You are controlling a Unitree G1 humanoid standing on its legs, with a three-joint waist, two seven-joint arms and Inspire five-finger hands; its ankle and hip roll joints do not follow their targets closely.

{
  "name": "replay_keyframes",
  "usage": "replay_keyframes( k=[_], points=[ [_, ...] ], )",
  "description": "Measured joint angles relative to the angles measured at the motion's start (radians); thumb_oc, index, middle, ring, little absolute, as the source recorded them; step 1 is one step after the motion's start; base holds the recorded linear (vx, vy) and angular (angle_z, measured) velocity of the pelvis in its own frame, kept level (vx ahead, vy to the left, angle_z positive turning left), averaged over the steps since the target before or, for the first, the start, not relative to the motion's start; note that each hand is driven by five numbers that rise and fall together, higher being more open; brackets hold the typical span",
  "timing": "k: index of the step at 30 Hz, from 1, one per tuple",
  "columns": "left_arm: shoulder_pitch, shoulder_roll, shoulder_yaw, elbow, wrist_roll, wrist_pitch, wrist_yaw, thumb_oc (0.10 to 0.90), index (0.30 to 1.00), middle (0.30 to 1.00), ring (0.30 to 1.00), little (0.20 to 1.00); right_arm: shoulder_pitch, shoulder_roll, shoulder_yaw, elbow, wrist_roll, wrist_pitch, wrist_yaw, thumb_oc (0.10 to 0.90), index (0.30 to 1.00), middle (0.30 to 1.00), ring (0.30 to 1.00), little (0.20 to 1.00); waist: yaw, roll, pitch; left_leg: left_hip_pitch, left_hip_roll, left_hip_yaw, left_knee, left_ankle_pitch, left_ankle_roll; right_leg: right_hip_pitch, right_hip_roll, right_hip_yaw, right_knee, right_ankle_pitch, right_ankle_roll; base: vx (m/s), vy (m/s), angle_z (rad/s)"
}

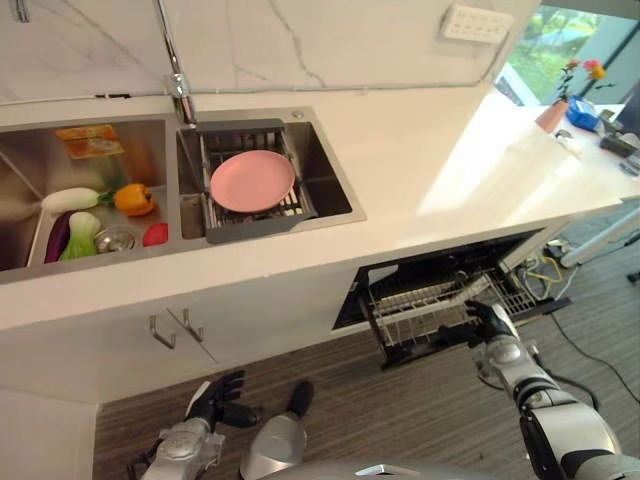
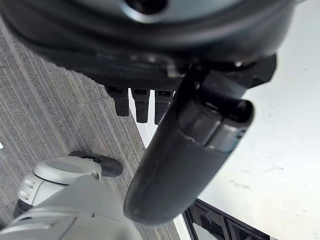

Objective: Place the dishes in the dishwasher.

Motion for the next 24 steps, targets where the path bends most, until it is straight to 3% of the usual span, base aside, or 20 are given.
replay_keyframes(
  k=[5, 6, 7, 8, 13, 14, 16, 20, 22, 24],
  points=[
    [-0.007, -0.001, 0.003, 0.003, 0.001, 0.007, -0.003, 0.800, 0.900, 0.900, 0.900, 0.900, 0.056, -0.028, 0.033, 0.011, 0.000, 0.015, 0.000, 0.800, 0.900, 0.900, 0.900, 0.900, -0.040, -0.008, -0.002, -0.004, -0.010, 0.006, -0.021, -0.001, -0.002, -0.014, -0.008, 0.026, 0.000, 0.000, -0.001, 0.00, -0.005, -0.02],
    [-0.018, 0.000, 0.005, 0.009, 0.000, 0.008, -0.001, 0.800, 0.900, 0.900, 0.900, 0.900, 0.088, -0.034, 0.033, 0.011, 0.000, 0.021, -0.008, 0.800, 0.900, 0.900, 0.900, 0.900, -0.047, -0.038, 0.001, -0.035, -0.028, 0.041, 0.041, -0.031, -0.019, -0.030, -0.048, 0.022, 0.002, 0.012, -0.021, 0.01, -0.014, -0.27],
    [-0.015, 0.000, 0.005, 0.013, 0.000, 0.010, 0.000, 0.800, 0.900, 0.900, 0.900, 0.900, 0.092, -0.034, 0.037, 0.016, 0.000, 0.023, -0.011, 0.800, 0.900, 0.900, 0.900, 0.900, -0.045, -0.043, 0.003, -0.089, -0.027, 0.042, 0.229, -0.094, 0.004, -0.038, -0.060, 0.020, 0.006, 0.020, -0.032, 0.01, -0.019, -0.73],
    [-0.004, -0.005, 0.004, 0.033, 0.000, 0.013, -0.001, 0.800, 0.900, 0.900, 0.900, 0.900, 0.099, -0.041, 0.052, 0.015, 0.000, 0.015, -0.016, 0.800, 0.900, 0.900, 0.900, 0.900, -0.047, -0.017, 0.002, -0.109, -0.007, 0.039, 0.359, -0.207, 0.038, -0.030, -0.050, 0.030, 0.002, 0.016, -0.017, 0.00, -0.012, -0.66],
    [-0.023, -0.007, 0.017, 0.055, 0.000, 0.005, 0.007, 0.800, 0.900, 0.900, 0.900, 0.900, 0.111, -0.045, 0.072, 0.003, -0.001, 0.017, -0.035, 0.800, 0.900, 0.900, 0.900, 0.900, -0.068, -0.027, 0.002, -0.072, -0.027, 0.045, 0.251, -0.210, 0.050, -0.038, -0.046, 0.046, 0.001, 0.013, -0.028, 0.00, -0.011, 0.08],
    [-0.037, -0.003, 0.017, 0.059, 0.000, 0.006, 0.011, 0.800, 0.900, 0.900, 0.900, 0.900, 0.113, -0.067, 0.069, 0.028, 0.001, 0.026, -0.032, 0.800, 0.900, 0.900, 0.900, 0.900, -0.070, -0.037, -0.004, -0.064, -0.052, 0.049, 0.198, -0.181, 0.056, -0.041, -0.044, 0.056, 0.002, 0.008, -0.036, 0.01, -0.029, 0.65],
    [-0.038, 0.004, 0.017, 0.066, 0.000, 0.004, 0.017, 0.800, 0.900, 0.900, 0.900, 0.900, 0.113, -0.064, 0.069, 0.047, 0.000, 0.060, -0.032, 0.800, 0.900, 0.900, 0.900, 0.900, -0.062, -0.042, -0.005, -0.056, -0.051, 0.053, 0.180, -0.157, 0.056, -0.039, -0.043, 0.062, 0.002, 0.006, -0.032, 0.01, -0.025, 0.44],
    [-0.049, 0.007, 0.015, 0.248, 0.038, 0.001, 0.028, 0.800, 0.900, 0.900, 0.900, 0.900, 0.097, -0.038, 0.077, 0.010, 0.017, 0.093, -0.039, 0.800, 0.900, 0.900, 0.900, 0.900, -0.063, -0.048, -0.003, -0.039, -0.047, 0.055, 0.183, -0.153, 0.055, -0.029, -0.041, 0.078, 0.002, 0.009, -0.035, 0.01, -0.015, -0.17],
    [-0.036, 0.002, 0.017, 0.311, 0.040, 0.010, 0.038, 0.800, 0.900, 0.900, 0.900, 0.900, 0.112, -0.022, 0.096, -0.091, 0.044, 0.110, -0.060, 0.800, 0.900, 0.900, 0.900, 0.900, -0.085, -0.052, 0.003, -0.035, -0.036, 0.061, 0.189, -0.151, 0.054, -0.032, -0.037, 0.087, 0.003, 0.009, -0.035, -0.02, 0.011, -0.28],
    [-0.025, -0.029, 0.052, 0.335, 0.049, 0.009, 0.056, 0.800, 0.900, 0.900, 0.900, 0.900, 0.217, -0.020, 0.094, -0.341, 0.065, 0.129, -0.099, 0.800, 0.900, 0.900, 0.900, 0.900, -0.105, -0.041, 0.018, -0.035, -0.020, 0.081, 0.192, -0.143, 0.054, -0.040, -0.030, 0.104, 0.006, 0.010, -0.034, 0.00, 0.000, -0.33]
  ],
)
